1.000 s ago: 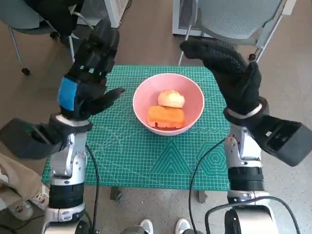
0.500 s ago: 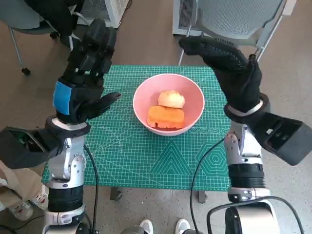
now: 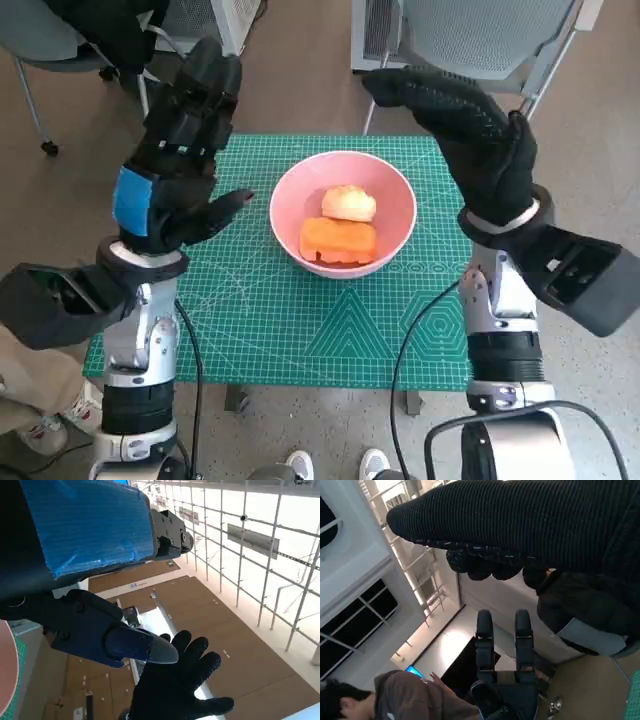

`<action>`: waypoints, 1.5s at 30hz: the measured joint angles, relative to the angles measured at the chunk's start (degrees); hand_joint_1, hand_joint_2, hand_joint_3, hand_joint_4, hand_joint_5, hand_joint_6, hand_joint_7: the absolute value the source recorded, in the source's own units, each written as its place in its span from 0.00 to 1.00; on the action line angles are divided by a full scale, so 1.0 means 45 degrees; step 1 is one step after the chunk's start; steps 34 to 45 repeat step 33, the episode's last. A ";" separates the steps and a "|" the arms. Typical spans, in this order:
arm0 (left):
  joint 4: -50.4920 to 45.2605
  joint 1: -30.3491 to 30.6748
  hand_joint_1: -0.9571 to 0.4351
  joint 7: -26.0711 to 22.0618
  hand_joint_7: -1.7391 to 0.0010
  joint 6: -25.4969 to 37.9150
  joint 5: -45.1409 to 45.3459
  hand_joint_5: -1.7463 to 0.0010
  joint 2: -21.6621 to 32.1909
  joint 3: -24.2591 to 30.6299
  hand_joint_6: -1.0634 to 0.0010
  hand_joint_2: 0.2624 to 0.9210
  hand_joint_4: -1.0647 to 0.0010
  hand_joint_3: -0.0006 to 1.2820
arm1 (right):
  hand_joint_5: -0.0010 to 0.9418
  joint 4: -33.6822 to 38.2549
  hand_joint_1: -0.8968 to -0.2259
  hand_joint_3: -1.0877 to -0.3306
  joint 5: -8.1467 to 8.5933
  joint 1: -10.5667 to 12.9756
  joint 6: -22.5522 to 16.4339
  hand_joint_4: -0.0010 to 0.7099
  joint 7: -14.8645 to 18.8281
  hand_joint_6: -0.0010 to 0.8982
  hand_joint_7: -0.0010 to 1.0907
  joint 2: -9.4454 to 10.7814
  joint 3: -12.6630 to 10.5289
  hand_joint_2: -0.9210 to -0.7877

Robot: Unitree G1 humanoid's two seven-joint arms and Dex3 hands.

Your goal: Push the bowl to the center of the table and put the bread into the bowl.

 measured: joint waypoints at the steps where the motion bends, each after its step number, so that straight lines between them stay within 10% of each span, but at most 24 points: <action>1: 0.0000 -0.0010 0.24 0.0004 0.96 0.0000 0.0031 1.00 0.0000 -0.0009 0.81 1.00 0.99 0.10 | 0.01 0.0000 0.26 0.39 -0.0001 0.0000 0.0000 0.08 0.0000 0.01 0.23 0.0000 0.0000 0.00; 45: 0.0217 -0.0513 0.24 -0.0369 0.95 0.0389 0.0074 1.00 0.0211 -0.0197 0.80 1.00 0.99 0.11 | 0.01 0.0120 0.25 0.39 -0.0029 0.0008 -0.0060 0.10 0.0000 0.00 0.24 -0.0181 -0.0123 0.00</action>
